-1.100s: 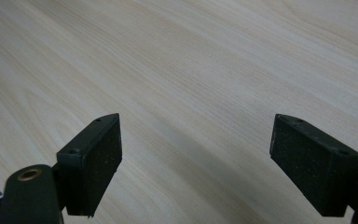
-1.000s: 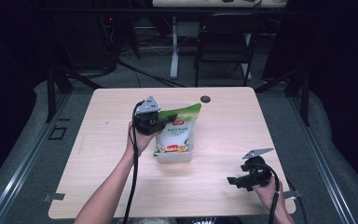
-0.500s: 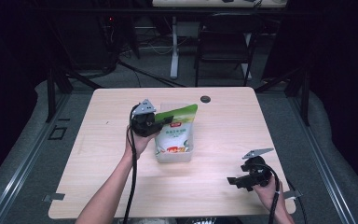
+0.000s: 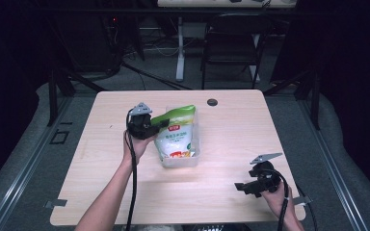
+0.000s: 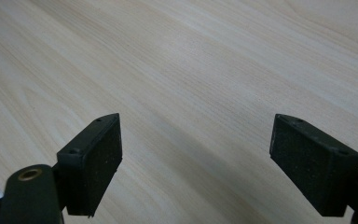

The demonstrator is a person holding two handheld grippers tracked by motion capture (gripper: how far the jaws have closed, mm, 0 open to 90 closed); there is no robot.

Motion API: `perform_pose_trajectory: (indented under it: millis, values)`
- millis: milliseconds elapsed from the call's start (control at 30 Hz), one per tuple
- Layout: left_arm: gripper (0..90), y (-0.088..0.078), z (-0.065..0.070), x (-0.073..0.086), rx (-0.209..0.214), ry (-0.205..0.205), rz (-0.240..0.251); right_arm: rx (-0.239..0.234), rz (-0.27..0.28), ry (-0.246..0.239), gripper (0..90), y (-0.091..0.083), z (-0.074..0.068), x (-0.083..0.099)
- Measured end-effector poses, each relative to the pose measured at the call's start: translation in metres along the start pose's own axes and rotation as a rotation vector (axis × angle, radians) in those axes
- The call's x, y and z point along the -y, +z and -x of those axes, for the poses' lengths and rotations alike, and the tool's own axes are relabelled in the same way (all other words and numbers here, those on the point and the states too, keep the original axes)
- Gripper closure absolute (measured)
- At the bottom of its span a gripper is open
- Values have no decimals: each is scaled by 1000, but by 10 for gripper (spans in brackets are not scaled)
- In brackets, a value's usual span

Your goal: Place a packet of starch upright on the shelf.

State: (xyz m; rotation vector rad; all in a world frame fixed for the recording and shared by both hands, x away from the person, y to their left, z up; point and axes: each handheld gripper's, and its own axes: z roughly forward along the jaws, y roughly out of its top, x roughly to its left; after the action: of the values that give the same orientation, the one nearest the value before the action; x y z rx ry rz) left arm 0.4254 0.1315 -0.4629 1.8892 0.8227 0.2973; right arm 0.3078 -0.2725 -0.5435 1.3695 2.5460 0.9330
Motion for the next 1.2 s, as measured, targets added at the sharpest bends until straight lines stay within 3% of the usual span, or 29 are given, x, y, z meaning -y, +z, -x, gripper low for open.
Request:
perform_pose_trajectory:
  millis: [500,600,667,733,767,800,833,900,1000,1200]
  values:
    - [855,-2,4,-3,-22,9,-16,-12,-3,-7,167,0,-1,-1]
    - [737,-7,3,-7,-23,5,-10,-10,-5,-4,168,0,0,-1]
    - [590,-9,4,-10,-51,-12,-16,-3,-10,-11,168,-1,-1,-1]
    - [479,-10,5,-13,-55,-16,-17,-10,-7,-8,168,0,-1,-1]
    - [479,-12,7,-15,-68,-7,-21,-10,-7,-8,168,0,-1,-1]
    - [393,-14,9,-17,-91,2,-29,-11,-5,-7,168,0,-1,-1]
    - [393,-15,11,-19,-92,8,-38,-11,-5,-7,168,0,-1,-1]
    - [309,-19,15,-23,-111,16,-50,-11,-6,-7,168,0,-1,-1]
    - [234,-25,21,-31,-163,12,-120,-13,-8,-8,168,0,-1,-1]
    - [156,-43,26,-35,-213,6,-151,-13,-8,-10,167,0,-1,-1]
